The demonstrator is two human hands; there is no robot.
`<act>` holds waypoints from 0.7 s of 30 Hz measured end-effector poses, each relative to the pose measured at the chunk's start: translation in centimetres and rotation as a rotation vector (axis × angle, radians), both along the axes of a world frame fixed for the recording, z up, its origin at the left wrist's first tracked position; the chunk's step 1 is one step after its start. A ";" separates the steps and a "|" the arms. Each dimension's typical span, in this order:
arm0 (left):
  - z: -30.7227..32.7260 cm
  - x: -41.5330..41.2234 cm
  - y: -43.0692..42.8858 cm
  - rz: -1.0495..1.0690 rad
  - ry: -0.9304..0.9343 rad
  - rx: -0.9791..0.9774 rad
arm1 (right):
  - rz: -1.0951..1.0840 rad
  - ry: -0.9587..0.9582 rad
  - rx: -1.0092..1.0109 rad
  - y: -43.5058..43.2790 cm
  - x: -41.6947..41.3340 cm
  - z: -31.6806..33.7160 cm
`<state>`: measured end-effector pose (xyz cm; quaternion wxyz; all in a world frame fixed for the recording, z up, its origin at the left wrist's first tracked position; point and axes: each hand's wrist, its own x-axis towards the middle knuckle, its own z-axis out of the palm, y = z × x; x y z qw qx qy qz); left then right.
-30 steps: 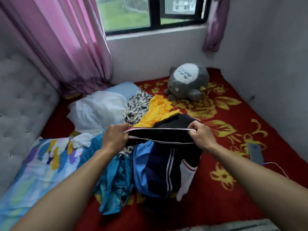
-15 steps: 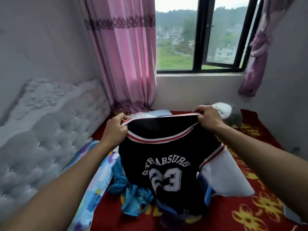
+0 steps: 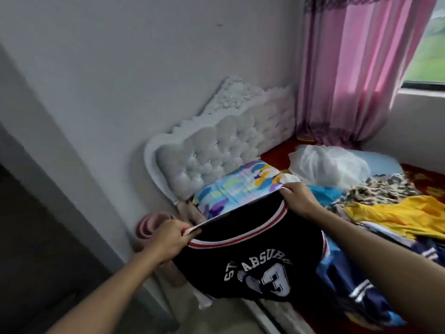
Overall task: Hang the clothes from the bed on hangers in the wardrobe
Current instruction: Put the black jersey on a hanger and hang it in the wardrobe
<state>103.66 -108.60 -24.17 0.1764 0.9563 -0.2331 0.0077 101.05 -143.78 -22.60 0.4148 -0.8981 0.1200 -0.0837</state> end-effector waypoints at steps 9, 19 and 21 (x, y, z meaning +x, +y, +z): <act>1.7 -13.0 23.8 0.477 0.060 -0.414 | 0.428 -0.017 -0.063 26.9 1.0 3.0; 4.4 -24.7 48.9 0.718 -0.082 -0.491 | 0.677 0.073 0.022 56.5 -2.1 2.9; 5.8 -26.1 52.7 0.767 -0.139 -0.505 | 0.707 0.095 0.040 61.5 -2.5 3.4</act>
